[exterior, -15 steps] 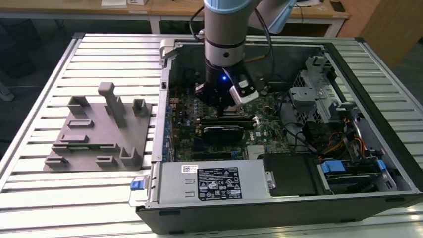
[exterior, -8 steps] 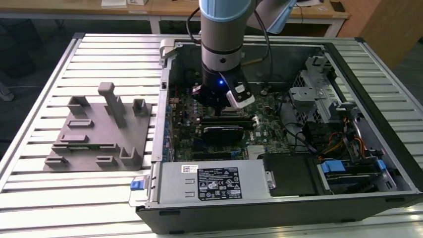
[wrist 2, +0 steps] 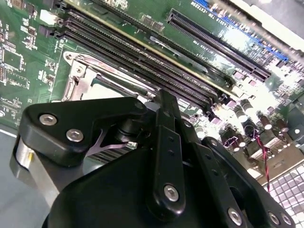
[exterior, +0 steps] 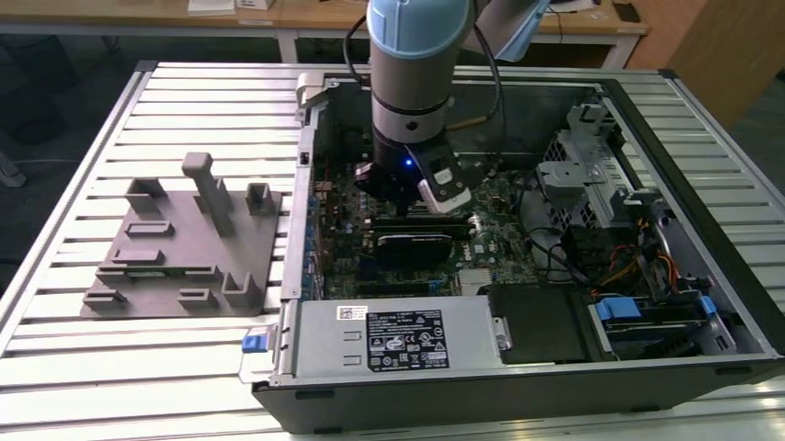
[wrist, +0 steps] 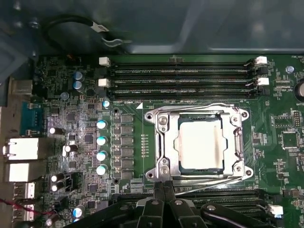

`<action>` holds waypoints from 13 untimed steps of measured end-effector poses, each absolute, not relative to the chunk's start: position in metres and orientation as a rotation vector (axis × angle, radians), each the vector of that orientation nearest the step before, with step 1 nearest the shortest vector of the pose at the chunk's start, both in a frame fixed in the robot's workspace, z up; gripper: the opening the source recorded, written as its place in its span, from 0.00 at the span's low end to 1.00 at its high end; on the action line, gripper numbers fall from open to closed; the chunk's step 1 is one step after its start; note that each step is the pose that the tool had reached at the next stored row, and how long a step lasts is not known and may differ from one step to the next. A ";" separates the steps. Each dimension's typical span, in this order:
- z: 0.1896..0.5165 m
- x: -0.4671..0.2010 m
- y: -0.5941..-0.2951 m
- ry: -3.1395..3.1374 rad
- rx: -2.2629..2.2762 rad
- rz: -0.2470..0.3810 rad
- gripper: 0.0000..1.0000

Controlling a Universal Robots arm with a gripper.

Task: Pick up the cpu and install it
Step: 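Install the second cpu locking lever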

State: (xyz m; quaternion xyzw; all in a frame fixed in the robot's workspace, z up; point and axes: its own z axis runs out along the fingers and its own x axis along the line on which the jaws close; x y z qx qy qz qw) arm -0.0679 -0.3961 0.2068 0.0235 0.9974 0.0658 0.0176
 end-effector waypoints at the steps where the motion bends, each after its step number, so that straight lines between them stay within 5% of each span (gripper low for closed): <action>1: 0.207 -0.068 -0.398 3.098 0.073 0.213 0.11; 13: 0.202 -0.072 -0.411 3.088 0.075 0.353 0.11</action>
